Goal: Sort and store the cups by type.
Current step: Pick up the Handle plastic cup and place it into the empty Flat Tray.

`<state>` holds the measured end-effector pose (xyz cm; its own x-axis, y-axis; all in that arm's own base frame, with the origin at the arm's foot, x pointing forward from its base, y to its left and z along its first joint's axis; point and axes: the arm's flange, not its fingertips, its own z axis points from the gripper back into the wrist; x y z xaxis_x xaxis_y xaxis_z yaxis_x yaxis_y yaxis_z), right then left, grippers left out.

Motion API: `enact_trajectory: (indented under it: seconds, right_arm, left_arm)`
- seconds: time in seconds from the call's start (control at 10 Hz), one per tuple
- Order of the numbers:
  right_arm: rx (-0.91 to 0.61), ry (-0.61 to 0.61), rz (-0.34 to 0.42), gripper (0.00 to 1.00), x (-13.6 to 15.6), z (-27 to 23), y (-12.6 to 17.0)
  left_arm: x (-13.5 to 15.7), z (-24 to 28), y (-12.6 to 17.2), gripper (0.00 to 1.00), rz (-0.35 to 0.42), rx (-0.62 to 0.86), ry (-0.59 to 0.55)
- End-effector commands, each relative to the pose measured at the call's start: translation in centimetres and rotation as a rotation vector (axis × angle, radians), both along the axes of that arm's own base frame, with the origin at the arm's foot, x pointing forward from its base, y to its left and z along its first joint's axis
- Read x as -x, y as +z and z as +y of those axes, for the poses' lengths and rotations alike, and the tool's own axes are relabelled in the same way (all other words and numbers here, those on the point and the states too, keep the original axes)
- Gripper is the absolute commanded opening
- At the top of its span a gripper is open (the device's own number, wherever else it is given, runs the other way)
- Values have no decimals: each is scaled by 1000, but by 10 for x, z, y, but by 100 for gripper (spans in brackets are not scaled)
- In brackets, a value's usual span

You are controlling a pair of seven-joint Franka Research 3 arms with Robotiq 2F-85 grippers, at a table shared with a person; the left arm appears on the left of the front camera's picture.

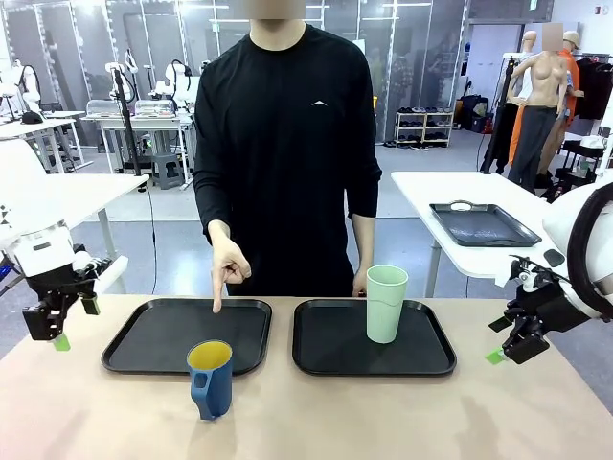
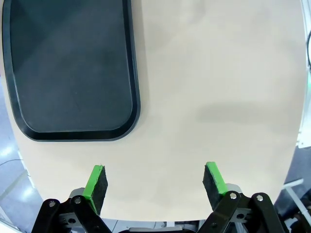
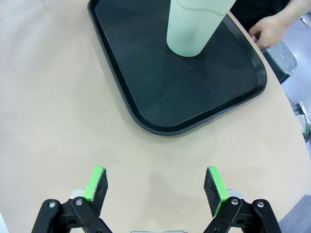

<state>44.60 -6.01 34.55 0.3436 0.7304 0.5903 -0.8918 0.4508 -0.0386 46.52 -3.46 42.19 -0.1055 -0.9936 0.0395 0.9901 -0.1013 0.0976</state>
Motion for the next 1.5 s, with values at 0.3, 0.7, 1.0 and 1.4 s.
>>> enact_trajectory:
  seconds: [0.3, 0.7, 1.0, 1.4]
  right_arm:
    - [-5, 4, -7, 100, -1, 0, -2]
    - [-5, 4, -7, 100, -1, 0, -2]
    - [-5, 4, -7, 100, -1, 0, -2]
    - [-5, 4, -7, 100, -1, 0, -2]
  left_arm:
    - [-2, 1, -11, 100, -21, 101, -18]
    - [14, 13, -52, 100, 25, 435, -96]
    - [29, 21, -73, 100, 76, 716, -146]
    - [40, 35, -100, 100, 155, 1124, -222]
